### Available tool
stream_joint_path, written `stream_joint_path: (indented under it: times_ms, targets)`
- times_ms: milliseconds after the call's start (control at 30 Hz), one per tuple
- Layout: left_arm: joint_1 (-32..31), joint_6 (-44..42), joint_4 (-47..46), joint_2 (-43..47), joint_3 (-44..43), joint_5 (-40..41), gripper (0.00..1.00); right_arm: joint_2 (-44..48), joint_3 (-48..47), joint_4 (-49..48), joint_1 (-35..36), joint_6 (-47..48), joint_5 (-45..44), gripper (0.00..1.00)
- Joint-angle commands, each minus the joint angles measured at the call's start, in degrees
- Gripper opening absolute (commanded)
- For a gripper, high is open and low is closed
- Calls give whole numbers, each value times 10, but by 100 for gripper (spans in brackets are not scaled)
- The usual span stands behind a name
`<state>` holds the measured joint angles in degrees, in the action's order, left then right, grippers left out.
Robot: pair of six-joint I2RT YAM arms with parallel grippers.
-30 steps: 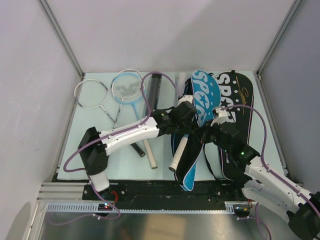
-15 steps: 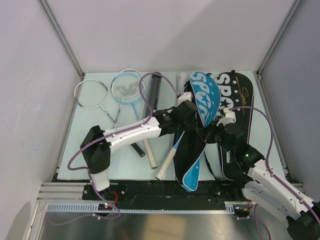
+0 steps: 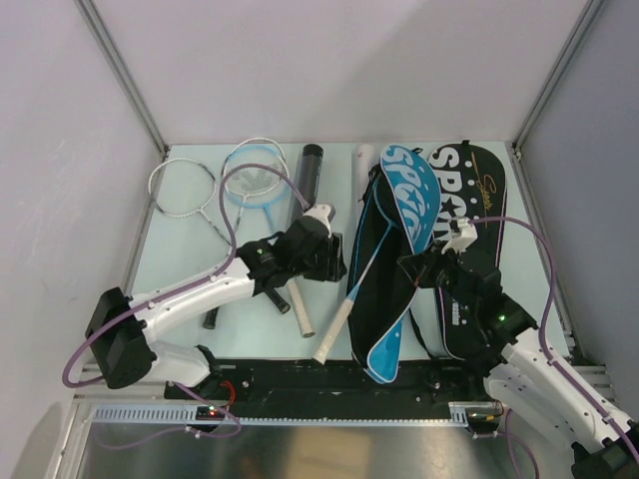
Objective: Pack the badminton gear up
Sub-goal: Place the racket in the racket bag.
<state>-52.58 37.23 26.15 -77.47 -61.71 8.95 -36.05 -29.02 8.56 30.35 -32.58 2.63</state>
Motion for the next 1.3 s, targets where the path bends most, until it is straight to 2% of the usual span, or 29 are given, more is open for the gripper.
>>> stream_joint_path:
  times_ms: [0, 267, 467, 700, 833, 1033, 1100, 1267]
  targets:
    - [-9, -43, 8, 22, 54, -96, 59, 7, -8, -59, -2, -9, 26, 0]
    - [-28, -34, -24, 24, 122, -180, 60, 9, -4, -64, -2, -2, 41, 0]
    - [-50, 28, -114, 6, 152, -252, 59, 11, 0, -60, -2, -1, 39, 0]
    - [-59, 91, -188, 18, 175, -299, 56, 11, 4, -58, -2, -1, 38, 0]
    - [-59, 117, -226, 25, 197, -317, 42, 13, 4, -58, -3, -2, 35, 0]
    - [-58, 143, -241, 32, 187, -315, 6, 14, 12, -40, -2, -14, 39, 0]
    - [-59, 152, -241, 39, 179, -307, 2, 17, 20, -37, -2, -16, 45, 0]
    - [-59, 187, -250, 68, 171, -273, 0, 31, 43, -34, -1, -18, 58, 0]
